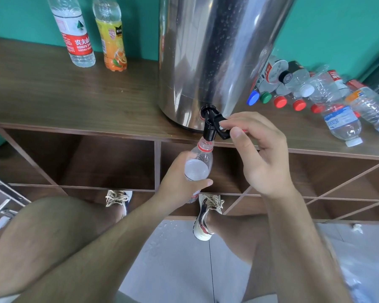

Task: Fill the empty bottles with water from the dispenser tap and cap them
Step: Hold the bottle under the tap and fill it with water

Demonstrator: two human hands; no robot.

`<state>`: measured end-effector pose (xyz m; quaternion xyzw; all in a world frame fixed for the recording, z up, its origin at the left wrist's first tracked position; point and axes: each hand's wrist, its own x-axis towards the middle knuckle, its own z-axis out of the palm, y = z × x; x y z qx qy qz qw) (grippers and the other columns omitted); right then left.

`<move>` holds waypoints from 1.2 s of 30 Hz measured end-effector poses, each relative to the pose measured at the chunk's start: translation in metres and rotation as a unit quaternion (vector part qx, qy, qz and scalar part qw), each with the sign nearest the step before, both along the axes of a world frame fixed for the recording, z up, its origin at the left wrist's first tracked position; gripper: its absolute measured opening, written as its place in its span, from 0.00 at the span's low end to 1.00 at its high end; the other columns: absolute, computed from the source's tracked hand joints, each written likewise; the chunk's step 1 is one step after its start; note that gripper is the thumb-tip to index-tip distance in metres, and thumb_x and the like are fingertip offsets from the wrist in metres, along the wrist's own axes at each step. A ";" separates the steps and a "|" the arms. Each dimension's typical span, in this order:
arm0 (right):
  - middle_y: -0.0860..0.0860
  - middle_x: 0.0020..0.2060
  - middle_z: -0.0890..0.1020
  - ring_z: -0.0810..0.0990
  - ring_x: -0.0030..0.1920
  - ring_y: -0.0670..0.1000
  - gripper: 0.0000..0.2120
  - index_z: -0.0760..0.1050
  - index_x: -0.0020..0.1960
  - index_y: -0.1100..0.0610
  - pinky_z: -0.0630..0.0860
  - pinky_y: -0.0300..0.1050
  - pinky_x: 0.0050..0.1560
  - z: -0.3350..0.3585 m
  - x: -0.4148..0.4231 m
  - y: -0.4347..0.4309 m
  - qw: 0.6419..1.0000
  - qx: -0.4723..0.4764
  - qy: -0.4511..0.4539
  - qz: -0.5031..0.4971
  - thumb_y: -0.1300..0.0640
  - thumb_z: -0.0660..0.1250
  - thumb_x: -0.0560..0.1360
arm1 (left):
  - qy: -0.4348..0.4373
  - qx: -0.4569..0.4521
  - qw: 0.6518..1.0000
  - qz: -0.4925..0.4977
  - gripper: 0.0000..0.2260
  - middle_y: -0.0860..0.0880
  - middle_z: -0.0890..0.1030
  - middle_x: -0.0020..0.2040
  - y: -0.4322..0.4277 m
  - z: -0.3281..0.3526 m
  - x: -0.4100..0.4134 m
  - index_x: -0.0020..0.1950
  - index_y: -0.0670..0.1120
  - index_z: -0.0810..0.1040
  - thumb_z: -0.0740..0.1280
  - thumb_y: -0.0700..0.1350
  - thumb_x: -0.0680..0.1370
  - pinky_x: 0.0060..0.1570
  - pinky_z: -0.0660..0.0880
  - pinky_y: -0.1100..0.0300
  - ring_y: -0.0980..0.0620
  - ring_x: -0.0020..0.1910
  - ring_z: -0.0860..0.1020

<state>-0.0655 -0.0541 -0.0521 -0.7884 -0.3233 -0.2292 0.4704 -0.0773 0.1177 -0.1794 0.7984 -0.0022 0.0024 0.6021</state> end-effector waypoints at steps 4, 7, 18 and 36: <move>0.58 0.52 0.84 0.82 0.56 0.56 0.11 0.83 0.56 0.65 0.77 0.49 0.55 0.000 -0.001 -0.001 1.000 0.008 0.011 0.009 0.65 0.62 0.83 | 0.009 -0.007 1.000 -0.003 0.32 0.62 0.74 0.60 -0.001 -0.002 -0.001 0.68 0.59 0.68 0.81 0.51 0.70 0.55 0.73 0.66 0.57 0.62 0.75; 0.58 0.53 0.84 0.82 0.56 0.56 0.12 0.83 0.57 0.64 0.78 0.54 0.54 -0.001 -0.004 -0.003 1.000 0.015 0.017 0.013 0.65 0.62 0.83 | 0.012 -0.012 1.000 0.000 0.32 0.61 0.75 0.60 -0.001 -0.004 -0.001 0.68 0.59 0.69 0.82 0.51 0.70 0.58 0.76 0.61 0.56 0.62 0.76; 0.58 0.55 0.83 0.81 0.55 0.51 0.09 0.83 0.57 0.63 0.77 0.45 0.49 0.000 -0.003 -0.005 0.999 0.014 0.020 0.027 0.66 0.66 0.81 | 0.009 -0.013 1.000 0.004 0.31 0.61 0.75 0.59 0.001 -0.003 0.001 0.67 0.59 0.69 0.82 0.50 0.70 0.52 0.73 0.66 0.58 0.61 0.76; 0.57 0.58 0.82 0.81 0.57 0.51 0.08 0.84 0.56 0.59 0.76 0.44 0.50 -0.001 -0.003 -0.004 0.998 0.029 0.036 0.036 0.65 0.67 0.81 | 0.015 -0.004 1.000 0.000 0.32 0.60 0.75 0.60 0.000 -0.005 0.003 0.68 0.60 0.68 0.81 0.52 0.70 0.56 0.74 0.63 0.56 0.62 0.76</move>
